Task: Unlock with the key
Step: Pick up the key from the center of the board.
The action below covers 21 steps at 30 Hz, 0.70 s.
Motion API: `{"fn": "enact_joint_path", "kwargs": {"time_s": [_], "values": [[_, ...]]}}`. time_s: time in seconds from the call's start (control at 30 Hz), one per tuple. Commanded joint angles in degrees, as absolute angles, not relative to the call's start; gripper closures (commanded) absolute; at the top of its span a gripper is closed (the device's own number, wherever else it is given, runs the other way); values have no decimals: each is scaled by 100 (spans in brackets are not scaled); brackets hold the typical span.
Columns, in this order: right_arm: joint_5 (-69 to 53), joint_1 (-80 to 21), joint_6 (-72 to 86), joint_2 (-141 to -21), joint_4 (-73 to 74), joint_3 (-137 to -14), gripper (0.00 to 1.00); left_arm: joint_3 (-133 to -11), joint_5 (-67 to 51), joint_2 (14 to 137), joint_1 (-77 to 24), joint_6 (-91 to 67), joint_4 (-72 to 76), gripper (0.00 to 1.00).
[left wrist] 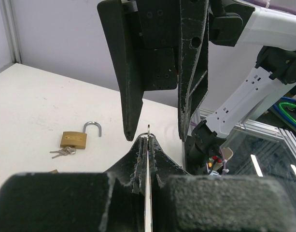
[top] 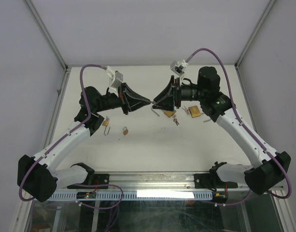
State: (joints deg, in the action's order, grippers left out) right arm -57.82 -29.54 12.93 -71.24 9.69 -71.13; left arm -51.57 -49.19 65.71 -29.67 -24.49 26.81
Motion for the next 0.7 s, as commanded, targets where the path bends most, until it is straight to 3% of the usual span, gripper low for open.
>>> {"fn": "enact_joint_path", "kwargs": {"time_s": [0.0, 0.37, 0.43, 0.53, 0.67], "values": [[-5632, -2951, 1563, -6906, 279, -7046, 50, -5106, -4825, 6517, -3006, -2830, 3213, 100], [-5735, -2957, 1655, -7060, 147, -7098, 50, -5130, -4765, 6635, -3050, -3036, 3619, 100], [-5750, -2955, 1639, -7072, 142, -7085, 58, -5154, -4763, 6650, -3045, -3017, 3629, 100], [-5792, -2956, 1672, -7124, 188, -7151, 82, -5177, -4770, 6680, -3050, -3032, 3638, 100], [-5761, -2960, 1650, -7107, 190, -7157, 96, -5168, -4752, 6672, -3050, -3015, 3598, 100]]}}
